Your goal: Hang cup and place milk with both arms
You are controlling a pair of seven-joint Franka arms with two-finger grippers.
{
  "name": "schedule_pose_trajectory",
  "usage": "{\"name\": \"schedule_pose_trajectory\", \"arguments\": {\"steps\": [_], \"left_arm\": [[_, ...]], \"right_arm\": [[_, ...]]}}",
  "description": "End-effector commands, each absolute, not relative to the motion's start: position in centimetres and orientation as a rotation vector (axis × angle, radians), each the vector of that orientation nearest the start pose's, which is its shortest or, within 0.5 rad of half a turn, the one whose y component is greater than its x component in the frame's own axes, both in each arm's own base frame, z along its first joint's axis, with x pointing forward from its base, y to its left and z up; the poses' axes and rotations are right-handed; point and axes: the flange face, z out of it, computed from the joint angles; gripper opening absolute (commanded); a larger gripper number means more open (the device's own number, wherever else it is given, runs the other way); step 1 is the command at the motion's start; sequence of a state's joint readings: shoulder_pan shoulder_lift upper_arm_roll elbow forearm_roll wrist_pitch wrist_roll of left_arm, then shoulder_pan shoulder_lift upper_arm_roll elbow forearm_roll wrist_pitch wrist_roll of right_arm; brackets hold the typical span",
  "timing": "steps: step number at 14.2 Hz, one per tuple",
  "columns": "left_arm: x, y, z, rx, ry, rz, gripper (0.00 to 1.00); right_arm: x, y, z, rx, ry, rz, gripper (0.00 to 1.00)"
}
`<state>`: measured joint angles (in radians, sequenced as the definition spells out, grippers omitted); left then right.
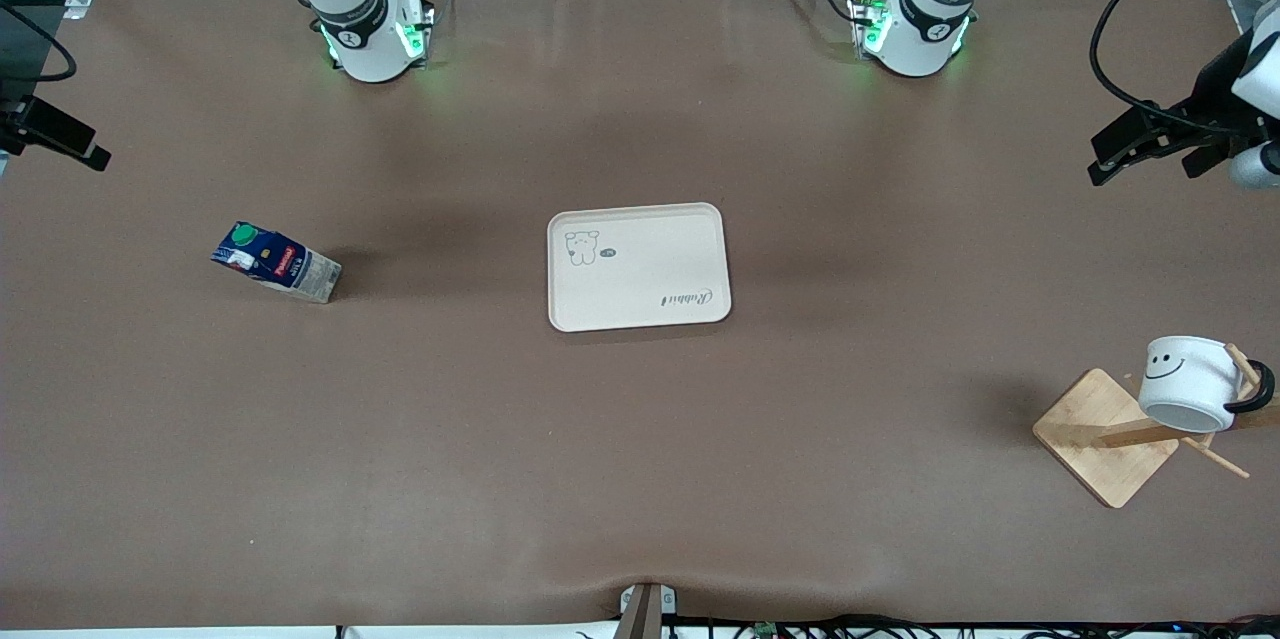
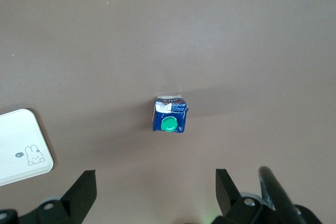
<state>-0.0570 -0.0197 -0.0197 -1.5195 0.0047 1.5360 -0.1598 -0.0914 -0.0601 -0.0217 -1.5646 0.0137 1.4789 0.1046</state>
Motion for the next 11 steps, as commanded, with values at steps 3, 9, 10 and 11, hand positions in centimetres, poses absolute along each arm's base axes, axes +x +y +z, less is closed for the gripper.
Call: {"name": "schedule_pose_trajectory", "arguments": {"steps": [3,9,10,11], "left_arm": [[52.7,-3.5,65.5,-3.146,-0.087,-0.023,1.0],[52.8,-2.6,66.0,-3.133,-0.011,-0.015,1.0],[52.9,-2.4,65.9,-3.133,0.006,-0.013,1.0],[53.0,-1.7,65.8,-3.125,0.008,-0.01,1.0]], "right_arm": [[52.7,-5.2,66.1,-3.109,0.338,0.024,1.0],[53.2,-4.9,65.4,-3.105,0.32,0.041,1.0],[53.2,-5.2,65.3,-3.104,0.327,0.038,1.0],[53.4,-5.1,65.6,-3.112,0.322,0.01,1.0]]}}
